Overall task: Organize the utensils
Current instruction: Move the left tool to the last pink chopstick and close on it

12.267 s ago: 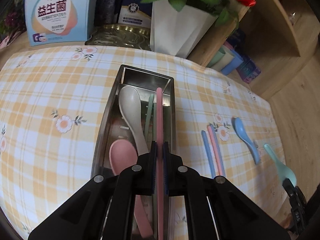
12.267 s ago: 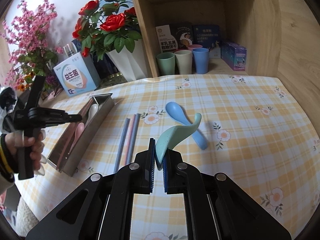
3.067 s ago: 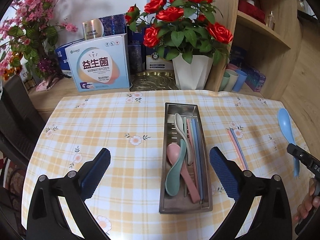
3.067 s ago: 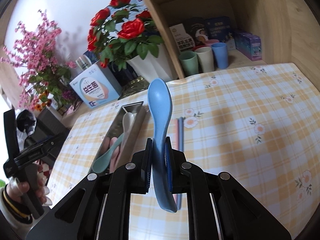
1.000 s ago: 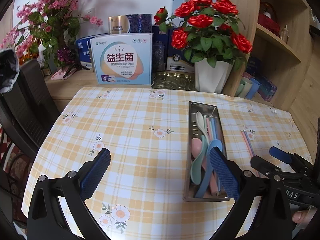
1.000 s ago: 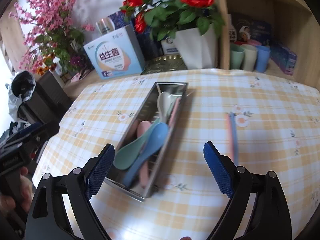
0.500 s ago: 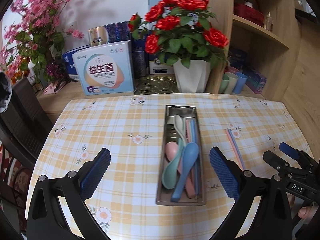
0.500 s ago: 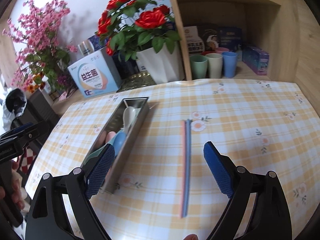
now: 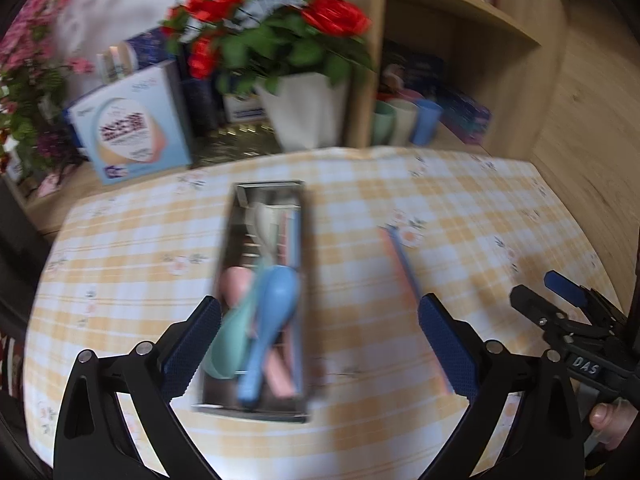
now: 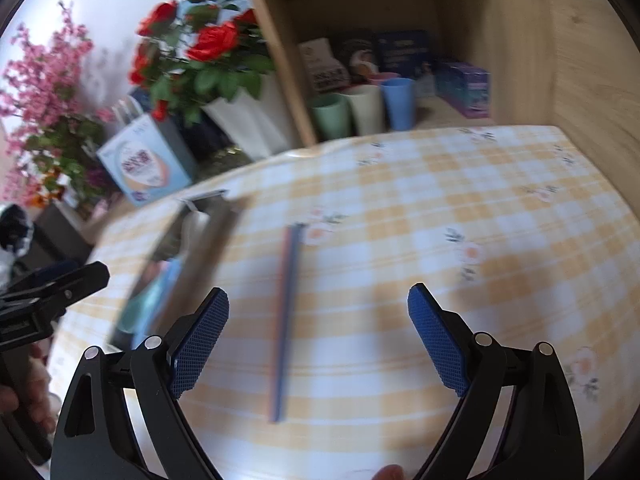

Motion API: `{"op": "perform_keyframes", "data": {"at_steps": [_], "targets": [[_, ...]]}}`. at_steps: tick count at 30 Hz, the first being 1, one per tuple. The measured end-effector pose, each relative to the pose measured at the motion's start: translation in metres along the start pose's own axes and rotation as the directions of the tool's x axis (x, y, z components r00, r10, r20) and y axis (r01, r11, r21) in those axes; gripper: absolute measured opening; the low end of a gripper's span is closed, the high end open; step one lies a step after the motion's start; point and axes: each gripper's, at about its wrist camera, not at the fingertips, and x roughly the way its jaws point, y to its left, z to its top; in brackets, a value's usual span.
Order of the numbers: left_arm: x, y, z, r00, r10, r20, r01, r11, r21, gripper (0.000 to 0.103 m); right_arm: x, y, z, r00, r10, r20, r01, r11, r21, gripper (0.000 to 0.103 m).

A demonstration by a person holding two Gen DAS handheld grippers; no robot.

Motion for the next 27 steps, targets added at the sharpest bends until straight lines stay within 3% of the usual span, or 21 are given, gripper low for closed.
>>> {"op": "perform_keyframes", "data": {"at_steps": [4, 8, 11, 19, 27], "targets": [[0.035, -0.032, -0.002, 0.995, -0.067, -0.070, 0.068, 0.997, 0.023, 0.061, 0.004, -0.027, -0.006, 1.000, -0.018, -0.020, 0.019, 0.998, 0.058, 0.088], [0.077, -0.051, -0.006, 0.976, -0.141, -0.168, 0.138, 0.990, -0.024, 0.028, 0.006, -0.050, -0.012, 0.999, -0.028, -0.021, 0.029, 0.994, 0.102, 0.088], [0.103, -0.064, -0.010, 0.963, -0.165, -0.213, 0.160, 0.986, -0.038, 0.018, 0.006, -0.063, -0.013, 1.000, -0.023, -0.016, 0.025, 0.992, 0.123, 0.088], [0.131, -0.078, -0.012, 0.956, -0.145, -0.255, 0.147, 0.989, -0.009, 0.013, 0.009, -0.085, -0.013, 1.000, -0.009, -0.007, 0.010, 0.984, 0.175, 0.088], [0.130, -0.070, -0.013, 0.963, -0.094, -0.253, 0.102, 0.995, 0.018, 0.012, 0.013, -0.091, -0.013, 1.000, 0.006, -0.010, -0.004, 0.980, 0.199, 0.088]]}}
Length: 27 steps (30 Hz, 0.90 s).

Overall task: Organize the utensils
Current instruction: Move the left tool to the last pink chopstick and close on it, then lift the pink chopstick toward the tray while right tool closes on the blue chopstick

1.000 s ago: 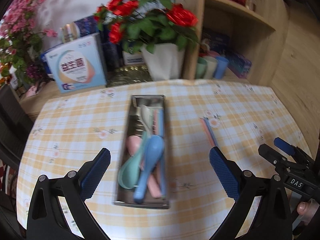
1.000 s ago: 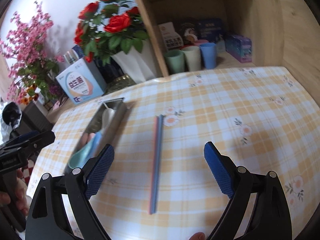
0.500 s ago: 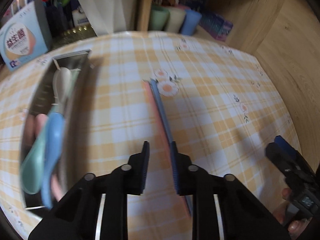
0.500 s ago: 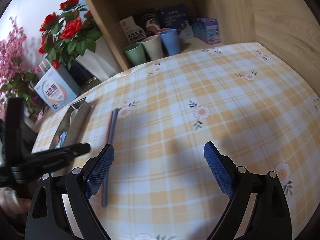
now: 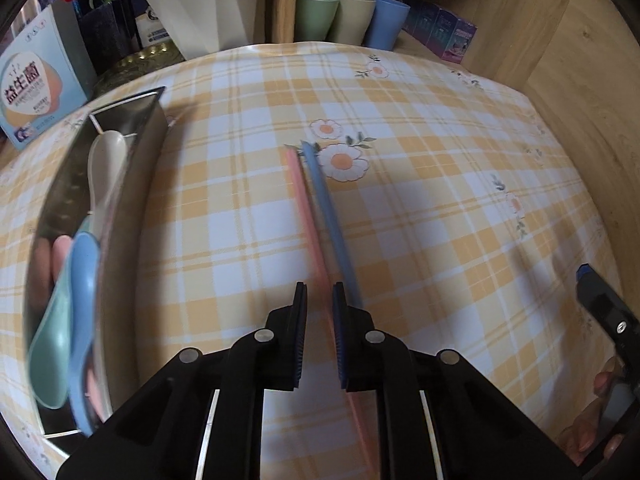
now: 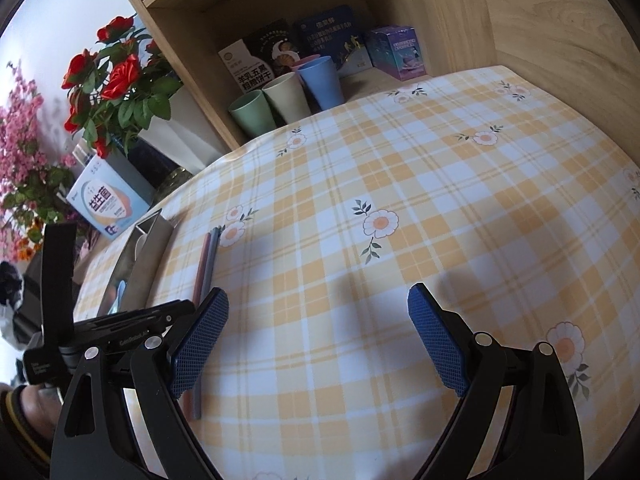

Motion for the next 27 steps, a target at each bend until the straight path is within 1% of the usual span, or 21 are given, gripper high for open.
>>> {"op": "perform_keyframes", "data": {"at_steps": [4, 6, 9, 12, 14, 21, 27], "targets": [[0.001, 0.002, 0.000, 1.000, 0.000, -0.002, 0.000, 1.000, 0.004, 0.013, 0.000, 0.002, 0.000, 1.000, 0.005, 0.000, -0.005, 1.000, -0.001, 0.088], [0.004, -0.001, 0.001, 1.000, 0.001, -0.011, -0.001, 1.000, 0.014, 0.015, 0.001, 0.002, -0.001, 1.000, 0.008, -0.003, -0.008, 1.000, -0.002, 0.088], [0.008, -0.007, 0.002, 1.000, 0.029, 0.000, -0.029, 0.999, 0.042, 0.015, 0.000, 0.002, 0.000, 1.000, 0.008, -0.005, -0.008, 1.000, -0.002, 0.088], [0.010, -0.008, 0.005, 0.999, 0.034, 0.010, -0.034, 0.998, 0.050, 0.012, 0.000, 0.001, 0.000, 1.000, 0.003, -0.004, -0.003, 1.000, 0.001, 0.088], [0.011, -0.007, 0.004, 0.999, 0.040, 0.016, -0.041, 0.998, 0.044, 0.007, -0.001, -0.001, 0.000, 1.000, 0.002, -0.006, -0.002, 1.000, 0.005, 0.088], [0.008, -0.002, 0.001, 1.000, 0.024, 0.010, -0.024, 1.000, 0.015, 0.006, -0.003, -0.002, -0.001, 1.000, -0.007, -0.017, 0.007, 1.000, 0.003, 0.088], [-0.011, -0.001, -0.002, 0.998, 0.016, 0.054, -0.017, 1.000, 0.016, 0.006, -0.005, 0.004, -0.002, 1.000, -0.015, -0.027, 0.015, 1.000, -0.011, 0.088]]}}
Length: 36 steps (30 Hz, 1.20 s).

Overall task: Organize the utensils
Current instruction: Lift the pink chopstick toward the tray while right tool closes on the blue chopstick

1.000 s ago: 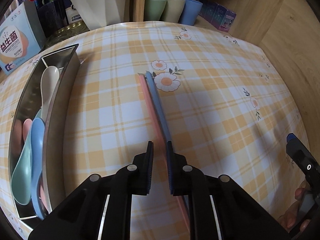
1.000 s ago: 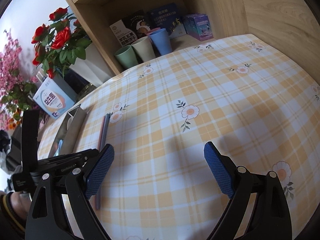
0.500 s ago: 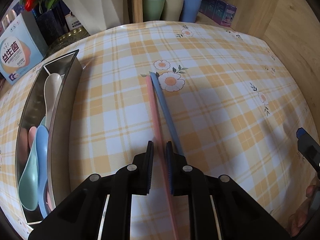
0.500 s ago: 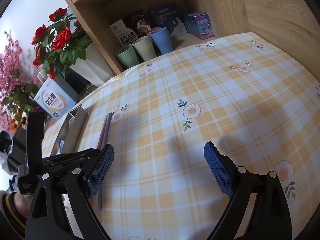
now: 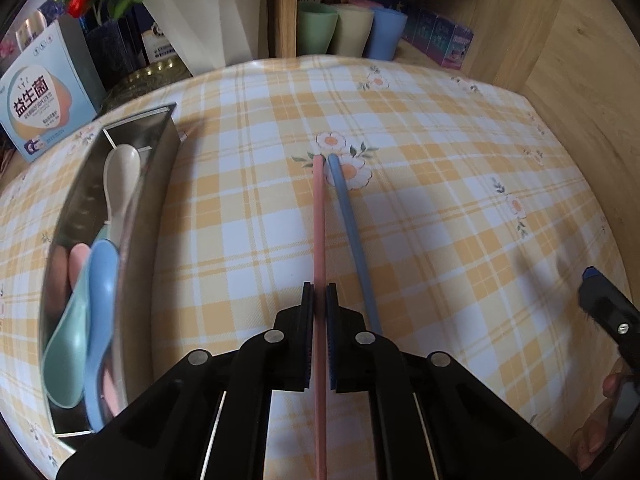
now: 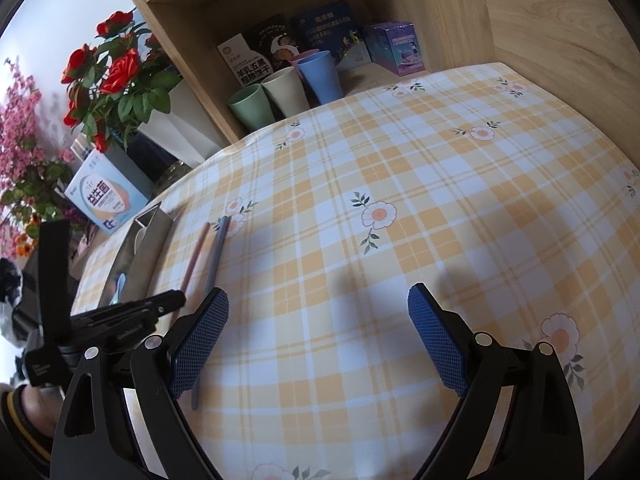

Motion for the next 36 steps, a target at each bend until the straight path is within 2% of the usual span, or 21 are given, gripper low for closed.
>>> {"op": "perform_keyframes", "data": {"at_steps": [5, 9, 18, 20, 23, 25, 29, 33, 36], "targets": [[-0.033, 0.006, -0.009, 0.998, -0.008, 0.062, 0.009, 1.000, -0.028, 0.006, -0.001, 0.012, -0.003, 1.000, 0.002, -0.007, -0.002, 1.000, -0.031, 0.088], [-0.063, 0.011, -0.025, 0.993, -0.007, 0.120, 0.008, 1.000, -0.014, 0.006, 0.003, 0.026, -0.007, 1.000, 0.003, -0.026, -0.005, 0.998, -0.062, 0.088], [-0.098, 0.056, -0.054, 0.987, -0.003, 0.158, 0.020, 0.994, -0.106, 0.006, 0.040, 0.085, -0.017, 0.993, 0.031, -0.116, -0.056, 0.973, -0.222, 0.088], [-0.104, 0.067, -0.058, 0.985, 0.001, 0.173, 0.022, 0.992, -0.128, 0.006, 0.054, 0.103, -0.017, 0.991, 0.009, -0.135, -0.047, 0.959, -0.279, 0.079], [-0.111, 0.077, -0.061, 0.982, -0.003, 0.189, 0.032, 0.988, -0.154, 0.006, 0.077, 0.119, -0.017, 0.985, -0.044, -0.165, -0.011, 0.947, -0.320, 0.069], [-0.115, 0.084, -0.063, 0.980, -0.004, 0.201, 0.038, 0.986, -0.165, 0.006, 0.089, 0.125, -0.016, 0.981, -0.076, -0.179, 0.013, 0.944, -0.330, 0.059], [-0.118, 0.096, -0.066, 0.977, -0.013, 0.211, 0.054, 0.980, -0.192, 0.006, 0.105, 0.133, -0.015, 0.972, -0.134, -0.192, 0.062, 0.939, -0.339, 0.050], [-0.118, 0.107, -0.070, 0.976, -0.020, 0.215, 0.068, 0.974, -0.217, 0.006, 0.113, 0.140, -0.015, 0.967, -0.188, -0.169, 0.116, 0.923, -0.366, 0.040], [-0.117, 0.113, -0.071, 0.976, -0.027, 0.214, 0.077, 0.970, -0.229, 0.006, 0.114, 0.145, -0.016, 0.967, -0.195, -0.163, 0.125, 0.923, -0.364, 0.032]]}}
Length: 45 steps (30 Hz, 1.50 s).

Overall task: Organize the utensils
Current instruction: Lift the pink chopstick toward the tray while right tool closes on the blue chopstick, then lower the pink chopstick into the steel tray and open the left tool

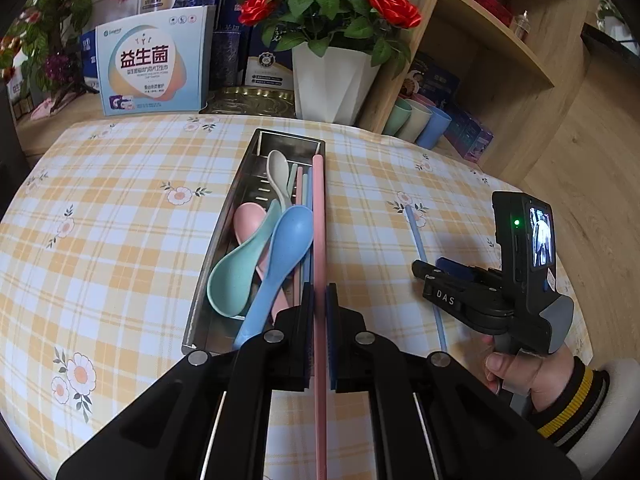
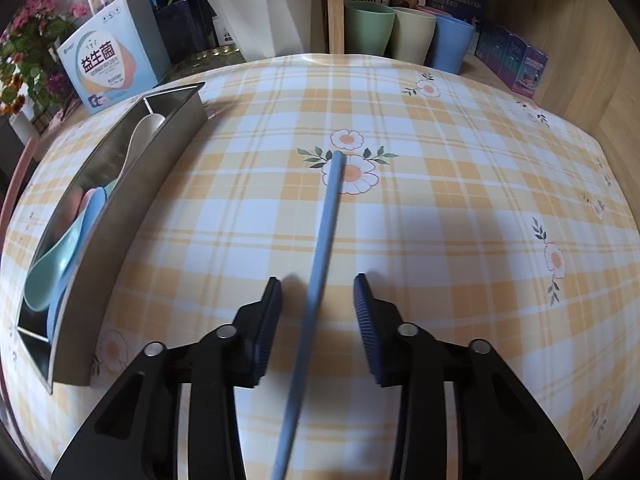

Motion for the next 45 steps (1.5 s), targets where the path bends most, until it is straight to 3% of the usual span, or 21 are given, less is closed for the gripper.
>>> {"op": "perform_keyframes", "data": {"at_steps": [6, 12, 16, 26, 36, 45], "targets": [[0.000, 0.009, -0.001, 1.000, -0.011, -0.005, 0.011, 0.999, -0.031, 0.006, -0.001, 0.011, -0.001, 1.000, -0.003, 0.003, 0.003, 1.000, -0.013, 0.009], [0.001, 0.015, -0.002, 1.000, -0.011, -0.018, 0.010, 0.999, -0.054, 0.006, -0.006, 0.006, -0.010, 0.999, 0.032, 0.014, -0.033, 0.998, 0.062, 0.006], [-0.001, 0.015, -0.002, 1.000, -0.007, -0.013, 0.006, 0.999, -0.053, 0.006, -0.020, 0.005, -0.018, 0.994, 0.095, 0.047, -0.099, 0.989, 0.113, 0.006], [-0.006, 0.023, -0.001, 1.000, 0.004, -0.013, -0.005, 0.998, -0.068, 0.006, -0.075, 0.007, -0.020, 0.954, 0.237, 0.182, -0.264, 0.954, 0.142, 0.006], [-0.008, 0.041, 0.022, 1.000, -0.016, -0.011, 0.015, 0.996, -0.093, 0.006, -0.091, -0.017, -0.022, 0.935, 0.268, 0.233, -0.317, 0.925, 0.209, 0.006], [0.029, 0.037, 0.064, 0.997, -0.057, -0.047, 0.054, 0.997, -0.058, 0.006, -0.089, -0.035, -0.025, 0.934, 0.261, 0.246, -0.321, 0.913, 0.252, 0.006]]}}
